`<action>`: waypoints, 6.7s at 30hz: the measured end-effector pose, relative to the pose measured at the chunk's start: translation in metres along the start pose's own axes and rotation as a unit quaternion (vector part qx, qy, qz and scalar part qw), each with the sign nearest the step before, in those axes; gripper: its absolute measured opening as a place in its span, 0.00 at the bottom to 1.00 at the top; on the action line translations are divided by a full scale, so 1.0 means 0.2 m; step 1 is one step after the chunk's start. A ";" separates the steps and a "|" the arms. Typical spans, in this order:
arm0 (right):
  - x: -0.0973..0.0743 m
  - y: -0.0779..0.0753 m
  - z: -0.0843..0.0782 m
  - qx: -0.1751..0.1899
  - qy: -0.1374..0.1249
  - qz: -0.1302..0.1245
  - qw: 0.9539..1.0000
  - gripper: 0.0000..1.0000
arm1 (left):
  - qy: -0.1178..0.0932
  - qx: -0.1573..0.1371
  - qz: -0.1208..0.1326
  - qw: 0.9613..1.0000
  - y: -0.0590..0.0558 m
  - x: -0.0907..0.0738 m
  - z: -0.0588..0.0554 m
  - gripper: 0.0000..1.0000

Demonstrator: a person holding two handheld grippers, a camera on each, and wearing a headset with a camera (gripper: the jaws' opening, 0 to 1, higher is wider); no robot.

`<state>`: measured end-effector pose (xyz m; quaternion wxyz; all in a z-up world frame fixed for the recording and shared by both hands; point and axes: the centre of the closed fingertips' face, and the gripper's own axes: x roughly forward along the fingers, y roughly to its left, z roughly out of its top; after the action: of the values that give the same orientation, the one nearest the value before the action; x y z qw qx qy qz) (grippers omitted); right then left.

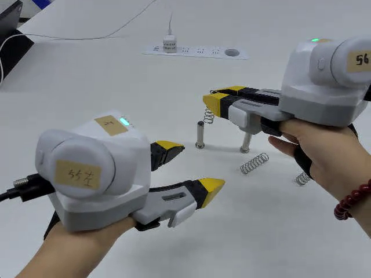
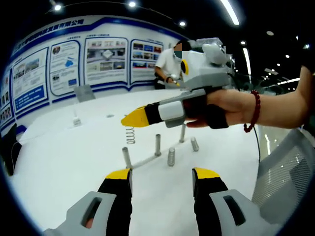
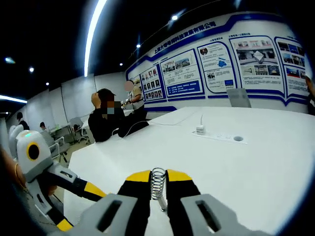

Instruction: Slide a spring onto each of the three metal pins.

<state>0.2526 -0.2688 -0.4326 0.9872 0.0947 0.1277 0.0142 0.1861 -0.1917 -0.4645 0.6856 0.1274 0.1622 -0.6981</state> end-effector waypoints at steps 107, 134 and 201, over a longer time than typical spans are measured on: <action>-0.15 0.00 -0.10 -0.052 0.063 -0.059 0.995 0.38 | 0.000 0.011 0.019 1.000 -0.02 0.06 0.01 0.63; -0.57 -0.10 -0.14 -0.023 0.038 -0.108 0.993 0.45 | 0.040 0.086 -0.027 0.995 -0.12 0.30 -0.02 0.52; -0.74 -0.23 -0.25 0.032 0.039 -0.164 0.985 0.57 | 0.067 0.020 -0.080 0.994 -0.19 0.45 -0.06 0.11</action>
<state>0.0970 -0.3128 -0.4519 0.9669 0.1030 0.1799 -0.1485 0.1455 -0.2690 -0.5093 0.6125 0.1741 0.2032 -0.7438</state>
